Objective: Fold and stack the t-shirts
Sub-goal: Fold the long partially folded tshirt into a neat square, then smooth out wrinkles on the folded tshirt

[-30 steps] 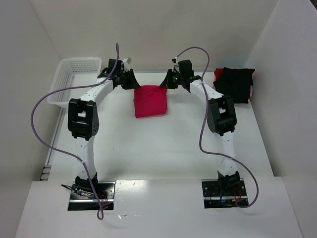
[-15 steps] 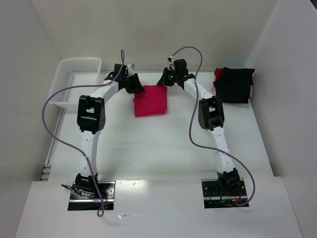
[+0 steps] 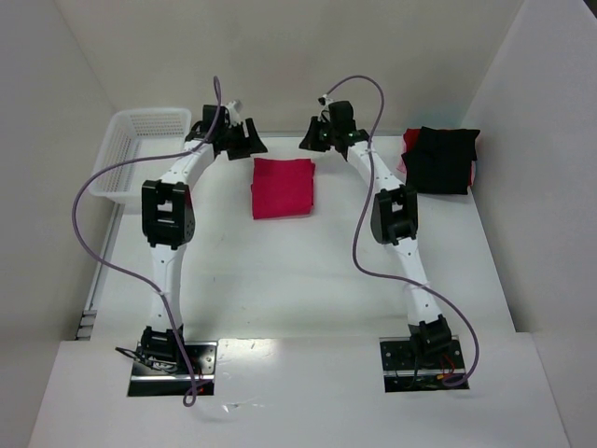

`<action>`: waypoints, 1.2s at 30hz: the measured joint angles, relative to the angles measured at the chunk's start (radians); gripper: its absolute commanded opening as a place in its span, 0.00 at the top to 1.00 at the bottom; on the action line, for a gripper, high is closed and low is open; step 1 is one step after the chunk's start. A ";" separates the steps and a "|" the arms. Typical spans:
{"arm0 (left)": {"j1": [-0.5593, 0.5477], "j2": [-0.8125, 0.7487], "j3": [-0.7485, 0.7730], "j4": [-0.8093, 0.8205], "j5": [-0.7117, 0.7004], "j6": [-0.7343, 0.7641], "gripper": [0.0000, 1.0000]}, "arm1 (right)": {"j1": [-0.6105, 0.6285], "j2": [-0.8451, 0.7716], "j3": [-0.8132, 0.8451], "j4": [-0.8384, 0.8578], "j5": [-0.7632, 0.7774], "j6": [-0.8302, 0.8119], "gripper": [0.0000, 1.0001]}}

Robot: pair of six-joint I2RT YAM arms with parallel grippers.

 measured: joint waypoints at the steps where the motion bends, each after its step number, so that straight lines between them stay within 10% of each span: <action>1: 0.002 -0.001 -0.001 -0.006 -0.004 0.007 0.22 | 0.000 -0.006 0.000 -0.007 0.002 -0.005 0.95; 18: -0.164 -0.391 -0.577 0.216 -0.296 0.085 0.30 | 0.073 -0.384 -0.591 0.046 0.127 -0.123 0.97; 36: -0.141 -0.146 -0.297 0.212 -0.372 0.035 0.17 | 0.066 -0.258 -0.467 0.078 0.169 -0.120 0.95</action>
